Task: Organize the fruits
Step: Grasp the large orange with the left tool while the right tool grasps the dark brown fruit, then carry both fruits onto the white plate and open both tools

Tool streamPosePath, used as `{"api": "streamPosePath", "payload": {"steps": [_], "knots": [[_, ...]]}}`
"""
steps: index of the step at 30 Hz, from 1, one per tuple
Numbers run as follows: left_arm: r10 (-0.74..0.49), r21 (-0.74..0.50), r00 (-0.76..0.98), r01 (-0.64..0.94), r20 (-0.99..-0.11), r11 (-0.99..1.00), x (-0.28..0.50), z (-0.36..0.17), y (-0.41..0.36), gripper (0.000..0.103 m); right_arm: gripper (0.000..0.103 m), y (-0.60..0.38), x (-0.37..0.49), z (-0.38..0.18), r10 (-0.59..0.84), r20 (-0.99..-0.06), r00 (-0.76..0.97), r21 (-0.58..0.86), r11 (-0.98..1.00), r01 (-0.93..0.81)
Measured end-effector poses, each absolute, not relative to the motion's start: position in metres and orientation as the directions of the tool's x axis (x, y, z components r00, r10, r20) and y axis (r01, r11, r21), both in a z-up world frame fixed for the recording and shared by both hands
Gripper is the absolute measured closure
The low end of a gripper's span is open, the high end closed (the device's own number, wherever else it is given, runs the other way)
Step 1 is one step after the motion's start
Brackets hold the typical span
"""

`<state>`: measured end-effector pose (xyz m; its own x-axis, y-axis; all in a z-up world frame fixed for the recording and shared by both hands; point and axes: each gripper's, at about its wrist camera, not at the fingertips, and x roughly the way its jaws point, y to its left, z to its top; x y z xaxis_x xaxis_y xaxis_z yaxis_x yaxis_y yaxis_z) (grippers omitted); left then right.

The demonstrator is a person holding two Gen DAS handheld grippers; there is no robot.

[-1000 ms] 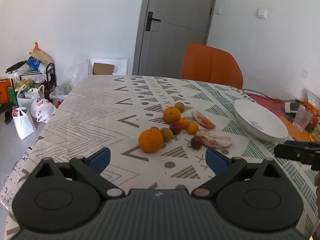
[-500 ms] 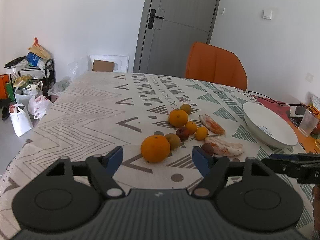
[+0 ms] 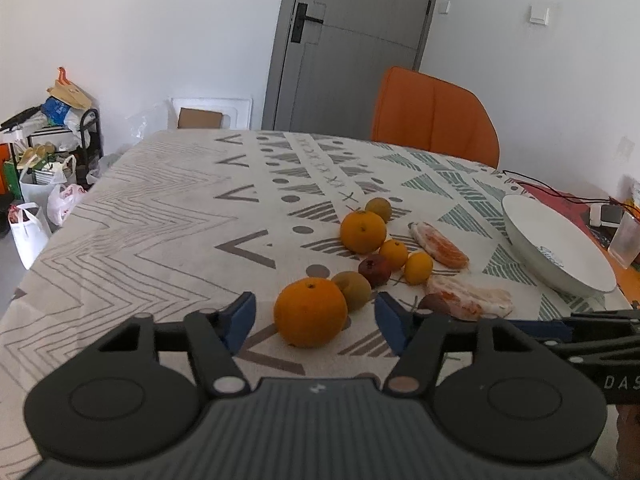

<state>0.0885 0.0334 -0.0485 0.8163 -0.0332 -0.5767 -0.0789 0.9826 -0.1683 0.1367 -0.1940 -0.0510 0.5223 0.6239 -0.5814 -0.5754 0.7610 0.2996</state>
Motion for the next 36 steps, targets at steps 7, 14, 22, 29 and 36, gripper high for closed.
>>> {"api": "streamPosePath", "payload": {"steps": [7, 14, 22, 29, 36], "knots": [[-0.076, -0.204, 0.804, -0.057, -0.590, 0.977, 0.094, -0.058, 0.037, 0.062, 0.063, -0.174, 0.149, -0.054, 0.611, -0.601, 0.516, 0.278, 0.764, -0.582], [-0.066, -0.213, 0.810, -0.074, -0.583, 0.974, 0.083, -0.053, 0.044, 0.062, 0.065, -0.161, 0.155, -0.055, 0.601, -0.604, 0.522, 0.267, 0.771, -0.579], [-0.053, -0.216, 0.817, -0.089, -0.574, 0.972, 0.075, -0.048, 0.050, 0.062, 0.080, -0.156, 0.162, -0.058, 0.563, -0.603, 0.566, 0.243, 0.805, -0.541], [-0.069, -0.207, 0.830, -0.056, -0.554, 0.977, 0.071, -0.039, 0.040, 0.062, 0.081, -0.173, 0.151, -0.047, 0.582, -0.563, 0.587, 0.277, 0.802, -0.529], [-0.106, -0.181, 0.840, 0.009, -0.533, 0.983, 0.079, -0.025, 0.010, 0.062, 0.081, -0.212, 0.147, -0.031, 0.561, -0.501, 0.659, 0.312, 0.827, -0.468]]}}
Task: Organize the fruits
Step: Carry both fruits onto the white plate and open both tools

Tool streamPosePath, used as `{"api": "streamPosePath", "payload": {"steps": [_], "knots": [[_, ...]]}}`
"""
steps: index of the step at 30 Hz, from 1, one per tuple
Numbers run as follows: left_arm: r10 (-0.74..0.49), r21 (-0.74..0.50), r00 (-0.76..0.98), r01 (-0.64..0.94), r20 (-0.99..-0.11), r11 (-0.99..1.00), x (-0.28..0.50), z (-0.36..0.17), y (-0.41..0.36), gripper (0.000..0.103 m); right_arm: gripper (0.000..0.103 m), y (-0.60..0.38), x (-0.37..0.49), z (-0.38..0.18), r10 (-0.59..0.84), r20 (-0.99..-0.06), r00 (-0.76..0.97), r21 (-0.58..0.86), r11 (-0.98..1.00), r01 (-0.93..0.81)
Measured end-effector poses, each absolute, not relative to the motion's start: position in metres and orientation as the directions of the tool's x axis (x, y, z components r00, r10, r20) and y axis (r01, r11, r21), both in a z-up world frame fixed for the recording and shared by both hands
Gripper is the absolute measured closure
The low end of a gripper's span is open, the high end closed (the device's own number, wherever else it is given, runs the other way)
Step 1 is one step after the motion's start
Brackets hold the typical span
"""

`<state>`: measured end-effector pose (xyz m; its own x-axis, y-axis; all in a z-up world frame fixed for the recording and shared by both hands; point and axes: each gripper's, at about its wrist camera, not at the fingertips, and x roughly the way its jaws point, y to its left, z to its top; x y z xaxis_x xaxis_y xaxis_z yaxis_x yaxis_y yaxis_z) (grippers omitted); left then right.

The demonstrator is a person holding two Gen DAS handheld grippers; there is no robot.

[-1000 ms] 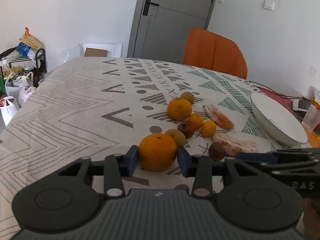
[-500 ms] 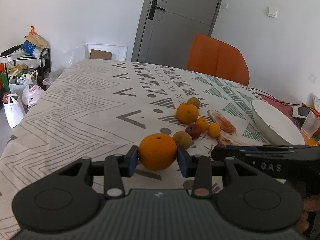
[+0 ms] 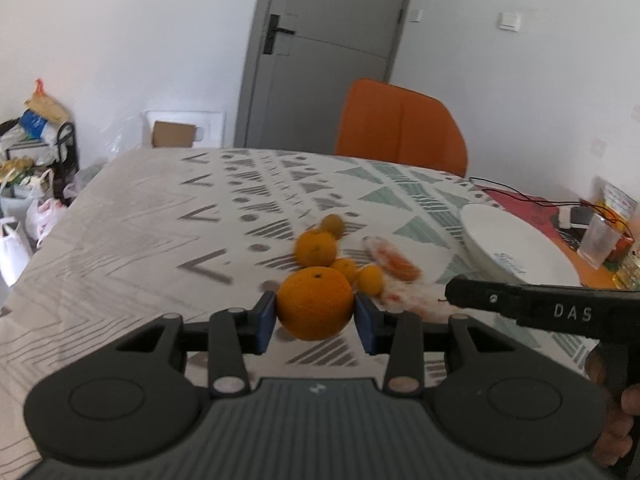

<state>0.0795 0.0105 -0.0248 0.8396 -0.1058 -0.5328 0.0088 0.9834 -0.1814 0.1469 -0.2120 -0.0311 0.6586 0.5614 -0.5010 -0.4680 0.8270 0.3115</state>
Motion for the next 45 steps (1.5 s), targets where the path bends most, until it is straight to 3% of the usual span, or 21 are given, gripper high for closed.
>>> {"api": "streamPosePath", "payload": {"steps": [21, 37, 40, 45], "knots": [[-0.208, -0.092, 0.828, 0.188, -0.521, 0.978, 0.117, -0.005, -0.092, 0.062, 0.080, -0.322, 0.145, -0.025, 0.404, -0.394, 0.826, 0.331, 0.900, -0.283], [-0.262, -0.083, 0.806, 0.258, -0.531, 0.962, 0.149, -0.007, -0.131, 0.062, 0.080, -0.362, 0.159, -0.044, 0.337, -0.416, 0.844, 0.348, 0.917, -0.194], [-0.273, -0.087, 0.803, 0.269, -0.530, 0.959, 0.155, -0.008, -0.137, 0.062, 0.074, -0.366, 0.160, -0.044, 0.336, -0.408, 0.849, 0.352, 0.916, -0.193], [-0.292, -0.091, 0.795, 0.289, -0.533, 0.953, 0.166, -0.010, -0.148, 0.062, 0.073, -0.373, 0.158, -0.045, 0.330, -0.403, 0.853, 0.357, 0.915, -0.186]]}}
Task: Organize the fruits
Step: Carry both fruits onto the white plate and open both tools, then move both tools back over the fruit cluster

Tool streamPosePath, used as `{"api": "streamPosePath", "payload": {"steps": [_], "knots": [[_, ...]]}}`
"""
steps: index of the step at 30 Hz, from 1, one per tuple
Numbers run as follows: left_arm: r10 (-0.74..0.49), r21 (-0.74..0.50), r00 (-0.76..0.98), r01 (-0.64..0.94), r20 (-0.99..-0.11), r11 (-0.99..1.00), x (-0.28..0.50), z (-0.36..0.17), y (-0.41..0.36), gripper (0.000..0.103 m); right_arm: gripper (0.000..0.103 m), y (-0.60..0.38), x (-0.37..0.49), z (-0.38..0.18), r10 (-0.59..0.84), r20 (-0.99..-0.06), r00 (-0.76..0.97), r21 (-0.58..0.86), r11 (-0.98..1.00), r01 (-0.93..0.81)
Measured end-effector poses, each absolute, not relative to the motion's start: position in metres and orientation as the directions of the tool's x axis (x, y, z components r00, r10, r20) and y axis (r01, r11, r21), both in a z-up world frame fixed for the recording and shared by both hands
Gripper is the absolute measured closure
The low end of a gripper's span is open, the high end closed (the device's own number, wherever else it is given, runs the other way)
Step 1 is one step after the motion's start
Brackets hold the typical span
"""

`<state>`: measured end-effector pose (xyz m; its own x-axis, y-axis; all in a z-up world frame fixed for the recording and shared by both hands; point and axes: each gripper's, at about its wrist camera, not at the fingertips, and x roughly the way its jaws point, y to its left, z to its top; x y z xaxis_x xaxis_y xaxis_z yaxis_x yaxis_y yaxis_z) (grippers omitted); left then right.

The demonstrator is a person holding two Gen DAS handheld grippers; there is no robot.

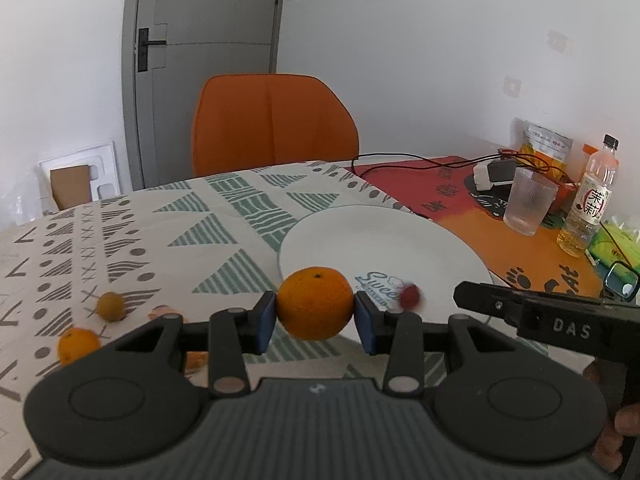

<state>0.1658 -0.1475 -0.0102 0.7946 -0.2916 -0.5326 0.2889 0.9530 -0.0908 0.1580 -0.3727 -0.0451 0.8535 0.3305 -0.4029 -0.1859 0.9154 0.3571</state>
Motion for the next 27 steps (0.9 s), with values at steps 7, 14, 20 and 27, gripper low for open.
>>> {"api": "streamPosePath", "payload": {"steps": [7, 14, 20, 27], "knots": [[-0.325, -0.098, 0.783, 0.324, -0.530, 0.941, 0.176, -0.010, -0.166, 0.062, 0.072, -0.381, 0.157, -0.046, 0.323, -0.408, 0.854, 0.364, 0.915, -0.172], [-0.315, -0.079, 0.799, 0.322, -0.512, 0.943, 0.177, -0.005, -0.172, 0.050, 0.064, -0.384, 0.156, -0.046, 0.320, -0.407, 0.855, 0.363, 0.916, -0.170], [-0.248, -0.062, 0.820, 0.253, -0.516, 0.966, 0.168, -0.006, -0.154, 0.030, 0.048, -0.379, 0.155, -0.046, 0.319, -0.405, 0.857, 0.353, 0.919, -0.175], [-0.169, -0.064, 0.841, 0.159, -0.514, 0.985, 0.155, -0.003, -0.121, 0.020, 0.035, -0.367, 0.153, -0.042, 0.326, -0.402, 0.855, 0.338, 0.921, -0.192]]}}
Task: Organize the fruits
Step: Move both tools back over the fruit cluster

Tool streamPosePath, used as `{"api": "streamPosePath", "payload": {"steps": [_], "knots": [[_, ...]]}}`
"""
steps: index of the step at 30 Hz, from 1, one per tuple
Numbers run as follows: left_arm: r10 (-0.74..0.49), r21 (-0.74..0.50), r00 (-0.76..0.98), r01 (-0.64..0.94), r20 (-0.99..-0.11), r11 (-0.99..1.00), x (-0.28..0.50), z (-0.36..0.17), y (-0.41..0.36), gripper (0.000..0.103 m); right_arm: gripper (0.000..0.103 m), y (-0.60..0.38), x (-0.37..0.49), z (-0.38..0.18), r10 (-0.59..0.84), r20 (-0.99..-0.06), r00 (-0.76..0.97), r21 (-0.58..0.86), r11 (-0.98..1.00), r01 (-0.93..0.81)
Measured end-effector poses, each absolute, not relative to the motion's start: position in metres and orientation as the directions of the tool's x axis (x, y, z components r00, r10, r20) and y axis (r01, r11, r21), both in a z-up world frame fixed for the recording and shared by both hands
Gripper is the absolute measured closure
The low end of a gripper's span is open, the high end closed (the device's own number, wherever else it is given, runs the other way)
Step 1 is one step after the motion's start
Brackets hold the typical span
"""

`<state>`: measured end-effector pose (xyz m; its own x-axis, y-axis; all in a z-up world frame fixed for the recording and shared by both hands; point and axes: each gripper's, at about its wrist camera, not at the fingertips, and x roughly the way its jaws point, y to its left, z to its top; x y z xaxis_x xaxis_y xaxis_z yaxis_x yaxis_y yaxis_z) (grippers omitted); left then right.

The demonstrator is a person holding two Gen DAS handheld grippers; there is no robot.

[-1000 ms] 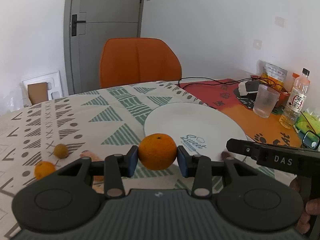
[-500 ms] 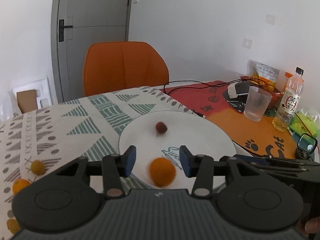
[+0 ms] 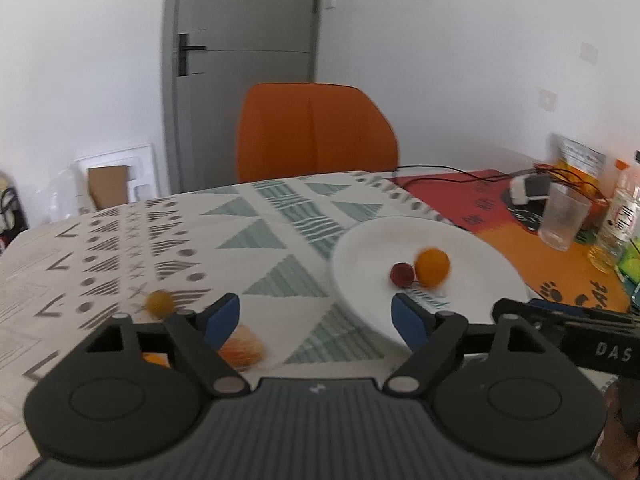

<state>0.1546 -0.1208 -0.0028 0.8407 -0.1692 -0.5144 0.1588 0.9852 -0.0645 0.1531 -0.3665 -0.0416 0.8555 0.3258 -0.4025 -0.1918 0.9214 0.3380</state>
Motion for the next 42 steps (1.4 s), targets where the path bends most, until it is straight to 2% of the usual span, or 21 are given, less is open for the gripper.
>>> {"api": "streamPosePath", "payload": {"steps": [4, 8, 10, 12, 14, 31, 36, 42], "knots": [[-0.129, -0.068, 0.850, 0.110, -0.510, 0.992, 0.146, 0.000, -0.102, 0.018, 0.026, -0.359, 0.152, -0.038, 0.313, -0.404, 0.860, 0.312, 0.930, -0.192], [-0.097, -0.069, 0.857, 0.072, -0.506, 0.995, 0.138, 0.002, -0.086, 0.011, 0.019, -0.350, 0.150, -0.036, 0.315, -0.406, 0.858, 0.300, 0.933, -0.200], [-0.086, -0.070, 0.859, 0.059, -0.504, 0.996, 0.133, 0.002, -0.078, 0.011, 0.013, -0.346, 0.149, -0.035, 0.324, -0.405, 0.855, 0.301, 0.930, -0.210], [-0.078, -0.074, 0.861, 0.048, -0.503, 0.996, 0.129, 0.002, -0.072, 0.011, 0.002, -0.341, 0.149, -0.034, 0.329, -0.402, 0.854, 0.295, 0.930, -0.219], [-0.071, -0.079, 0.863, 0.036, -0.500, 0.996, 0.125, 0.002, -0.065, 0.010, 0.000, -0.337, 0.147, -0.033, 0.335, -0.396, 0.855, 0.292, 0.929, -0.229], [-0.018, -0.114, 0.856, -0.048, -0.516, 0.992, 0.101, -0.018, -0.019, 0.010, 0.003, -0.288, 0.136, -0.030, 0.421, -0.414, 0.807, 0.241, 0.906, -0.349], [-0.004, -0.124, 0.854, -0.070, -0.520, 0.990, 0.098, -0.023, -0.008, 0.011, 0.017, -0.272, 0.137, -0.034, 0.449, -0.439, 0.779, 0.233, 0.894, -0.383], [-0.010, -0.148, 0.855, -0.078, -0.518, 0.986, 0.094, -0.028, 0.002, 0.015, 0.029, -0.259, 0.138, -0.040, 0.475, -0.472, 0.742, 0.244, 0.880, -0.408]]}}
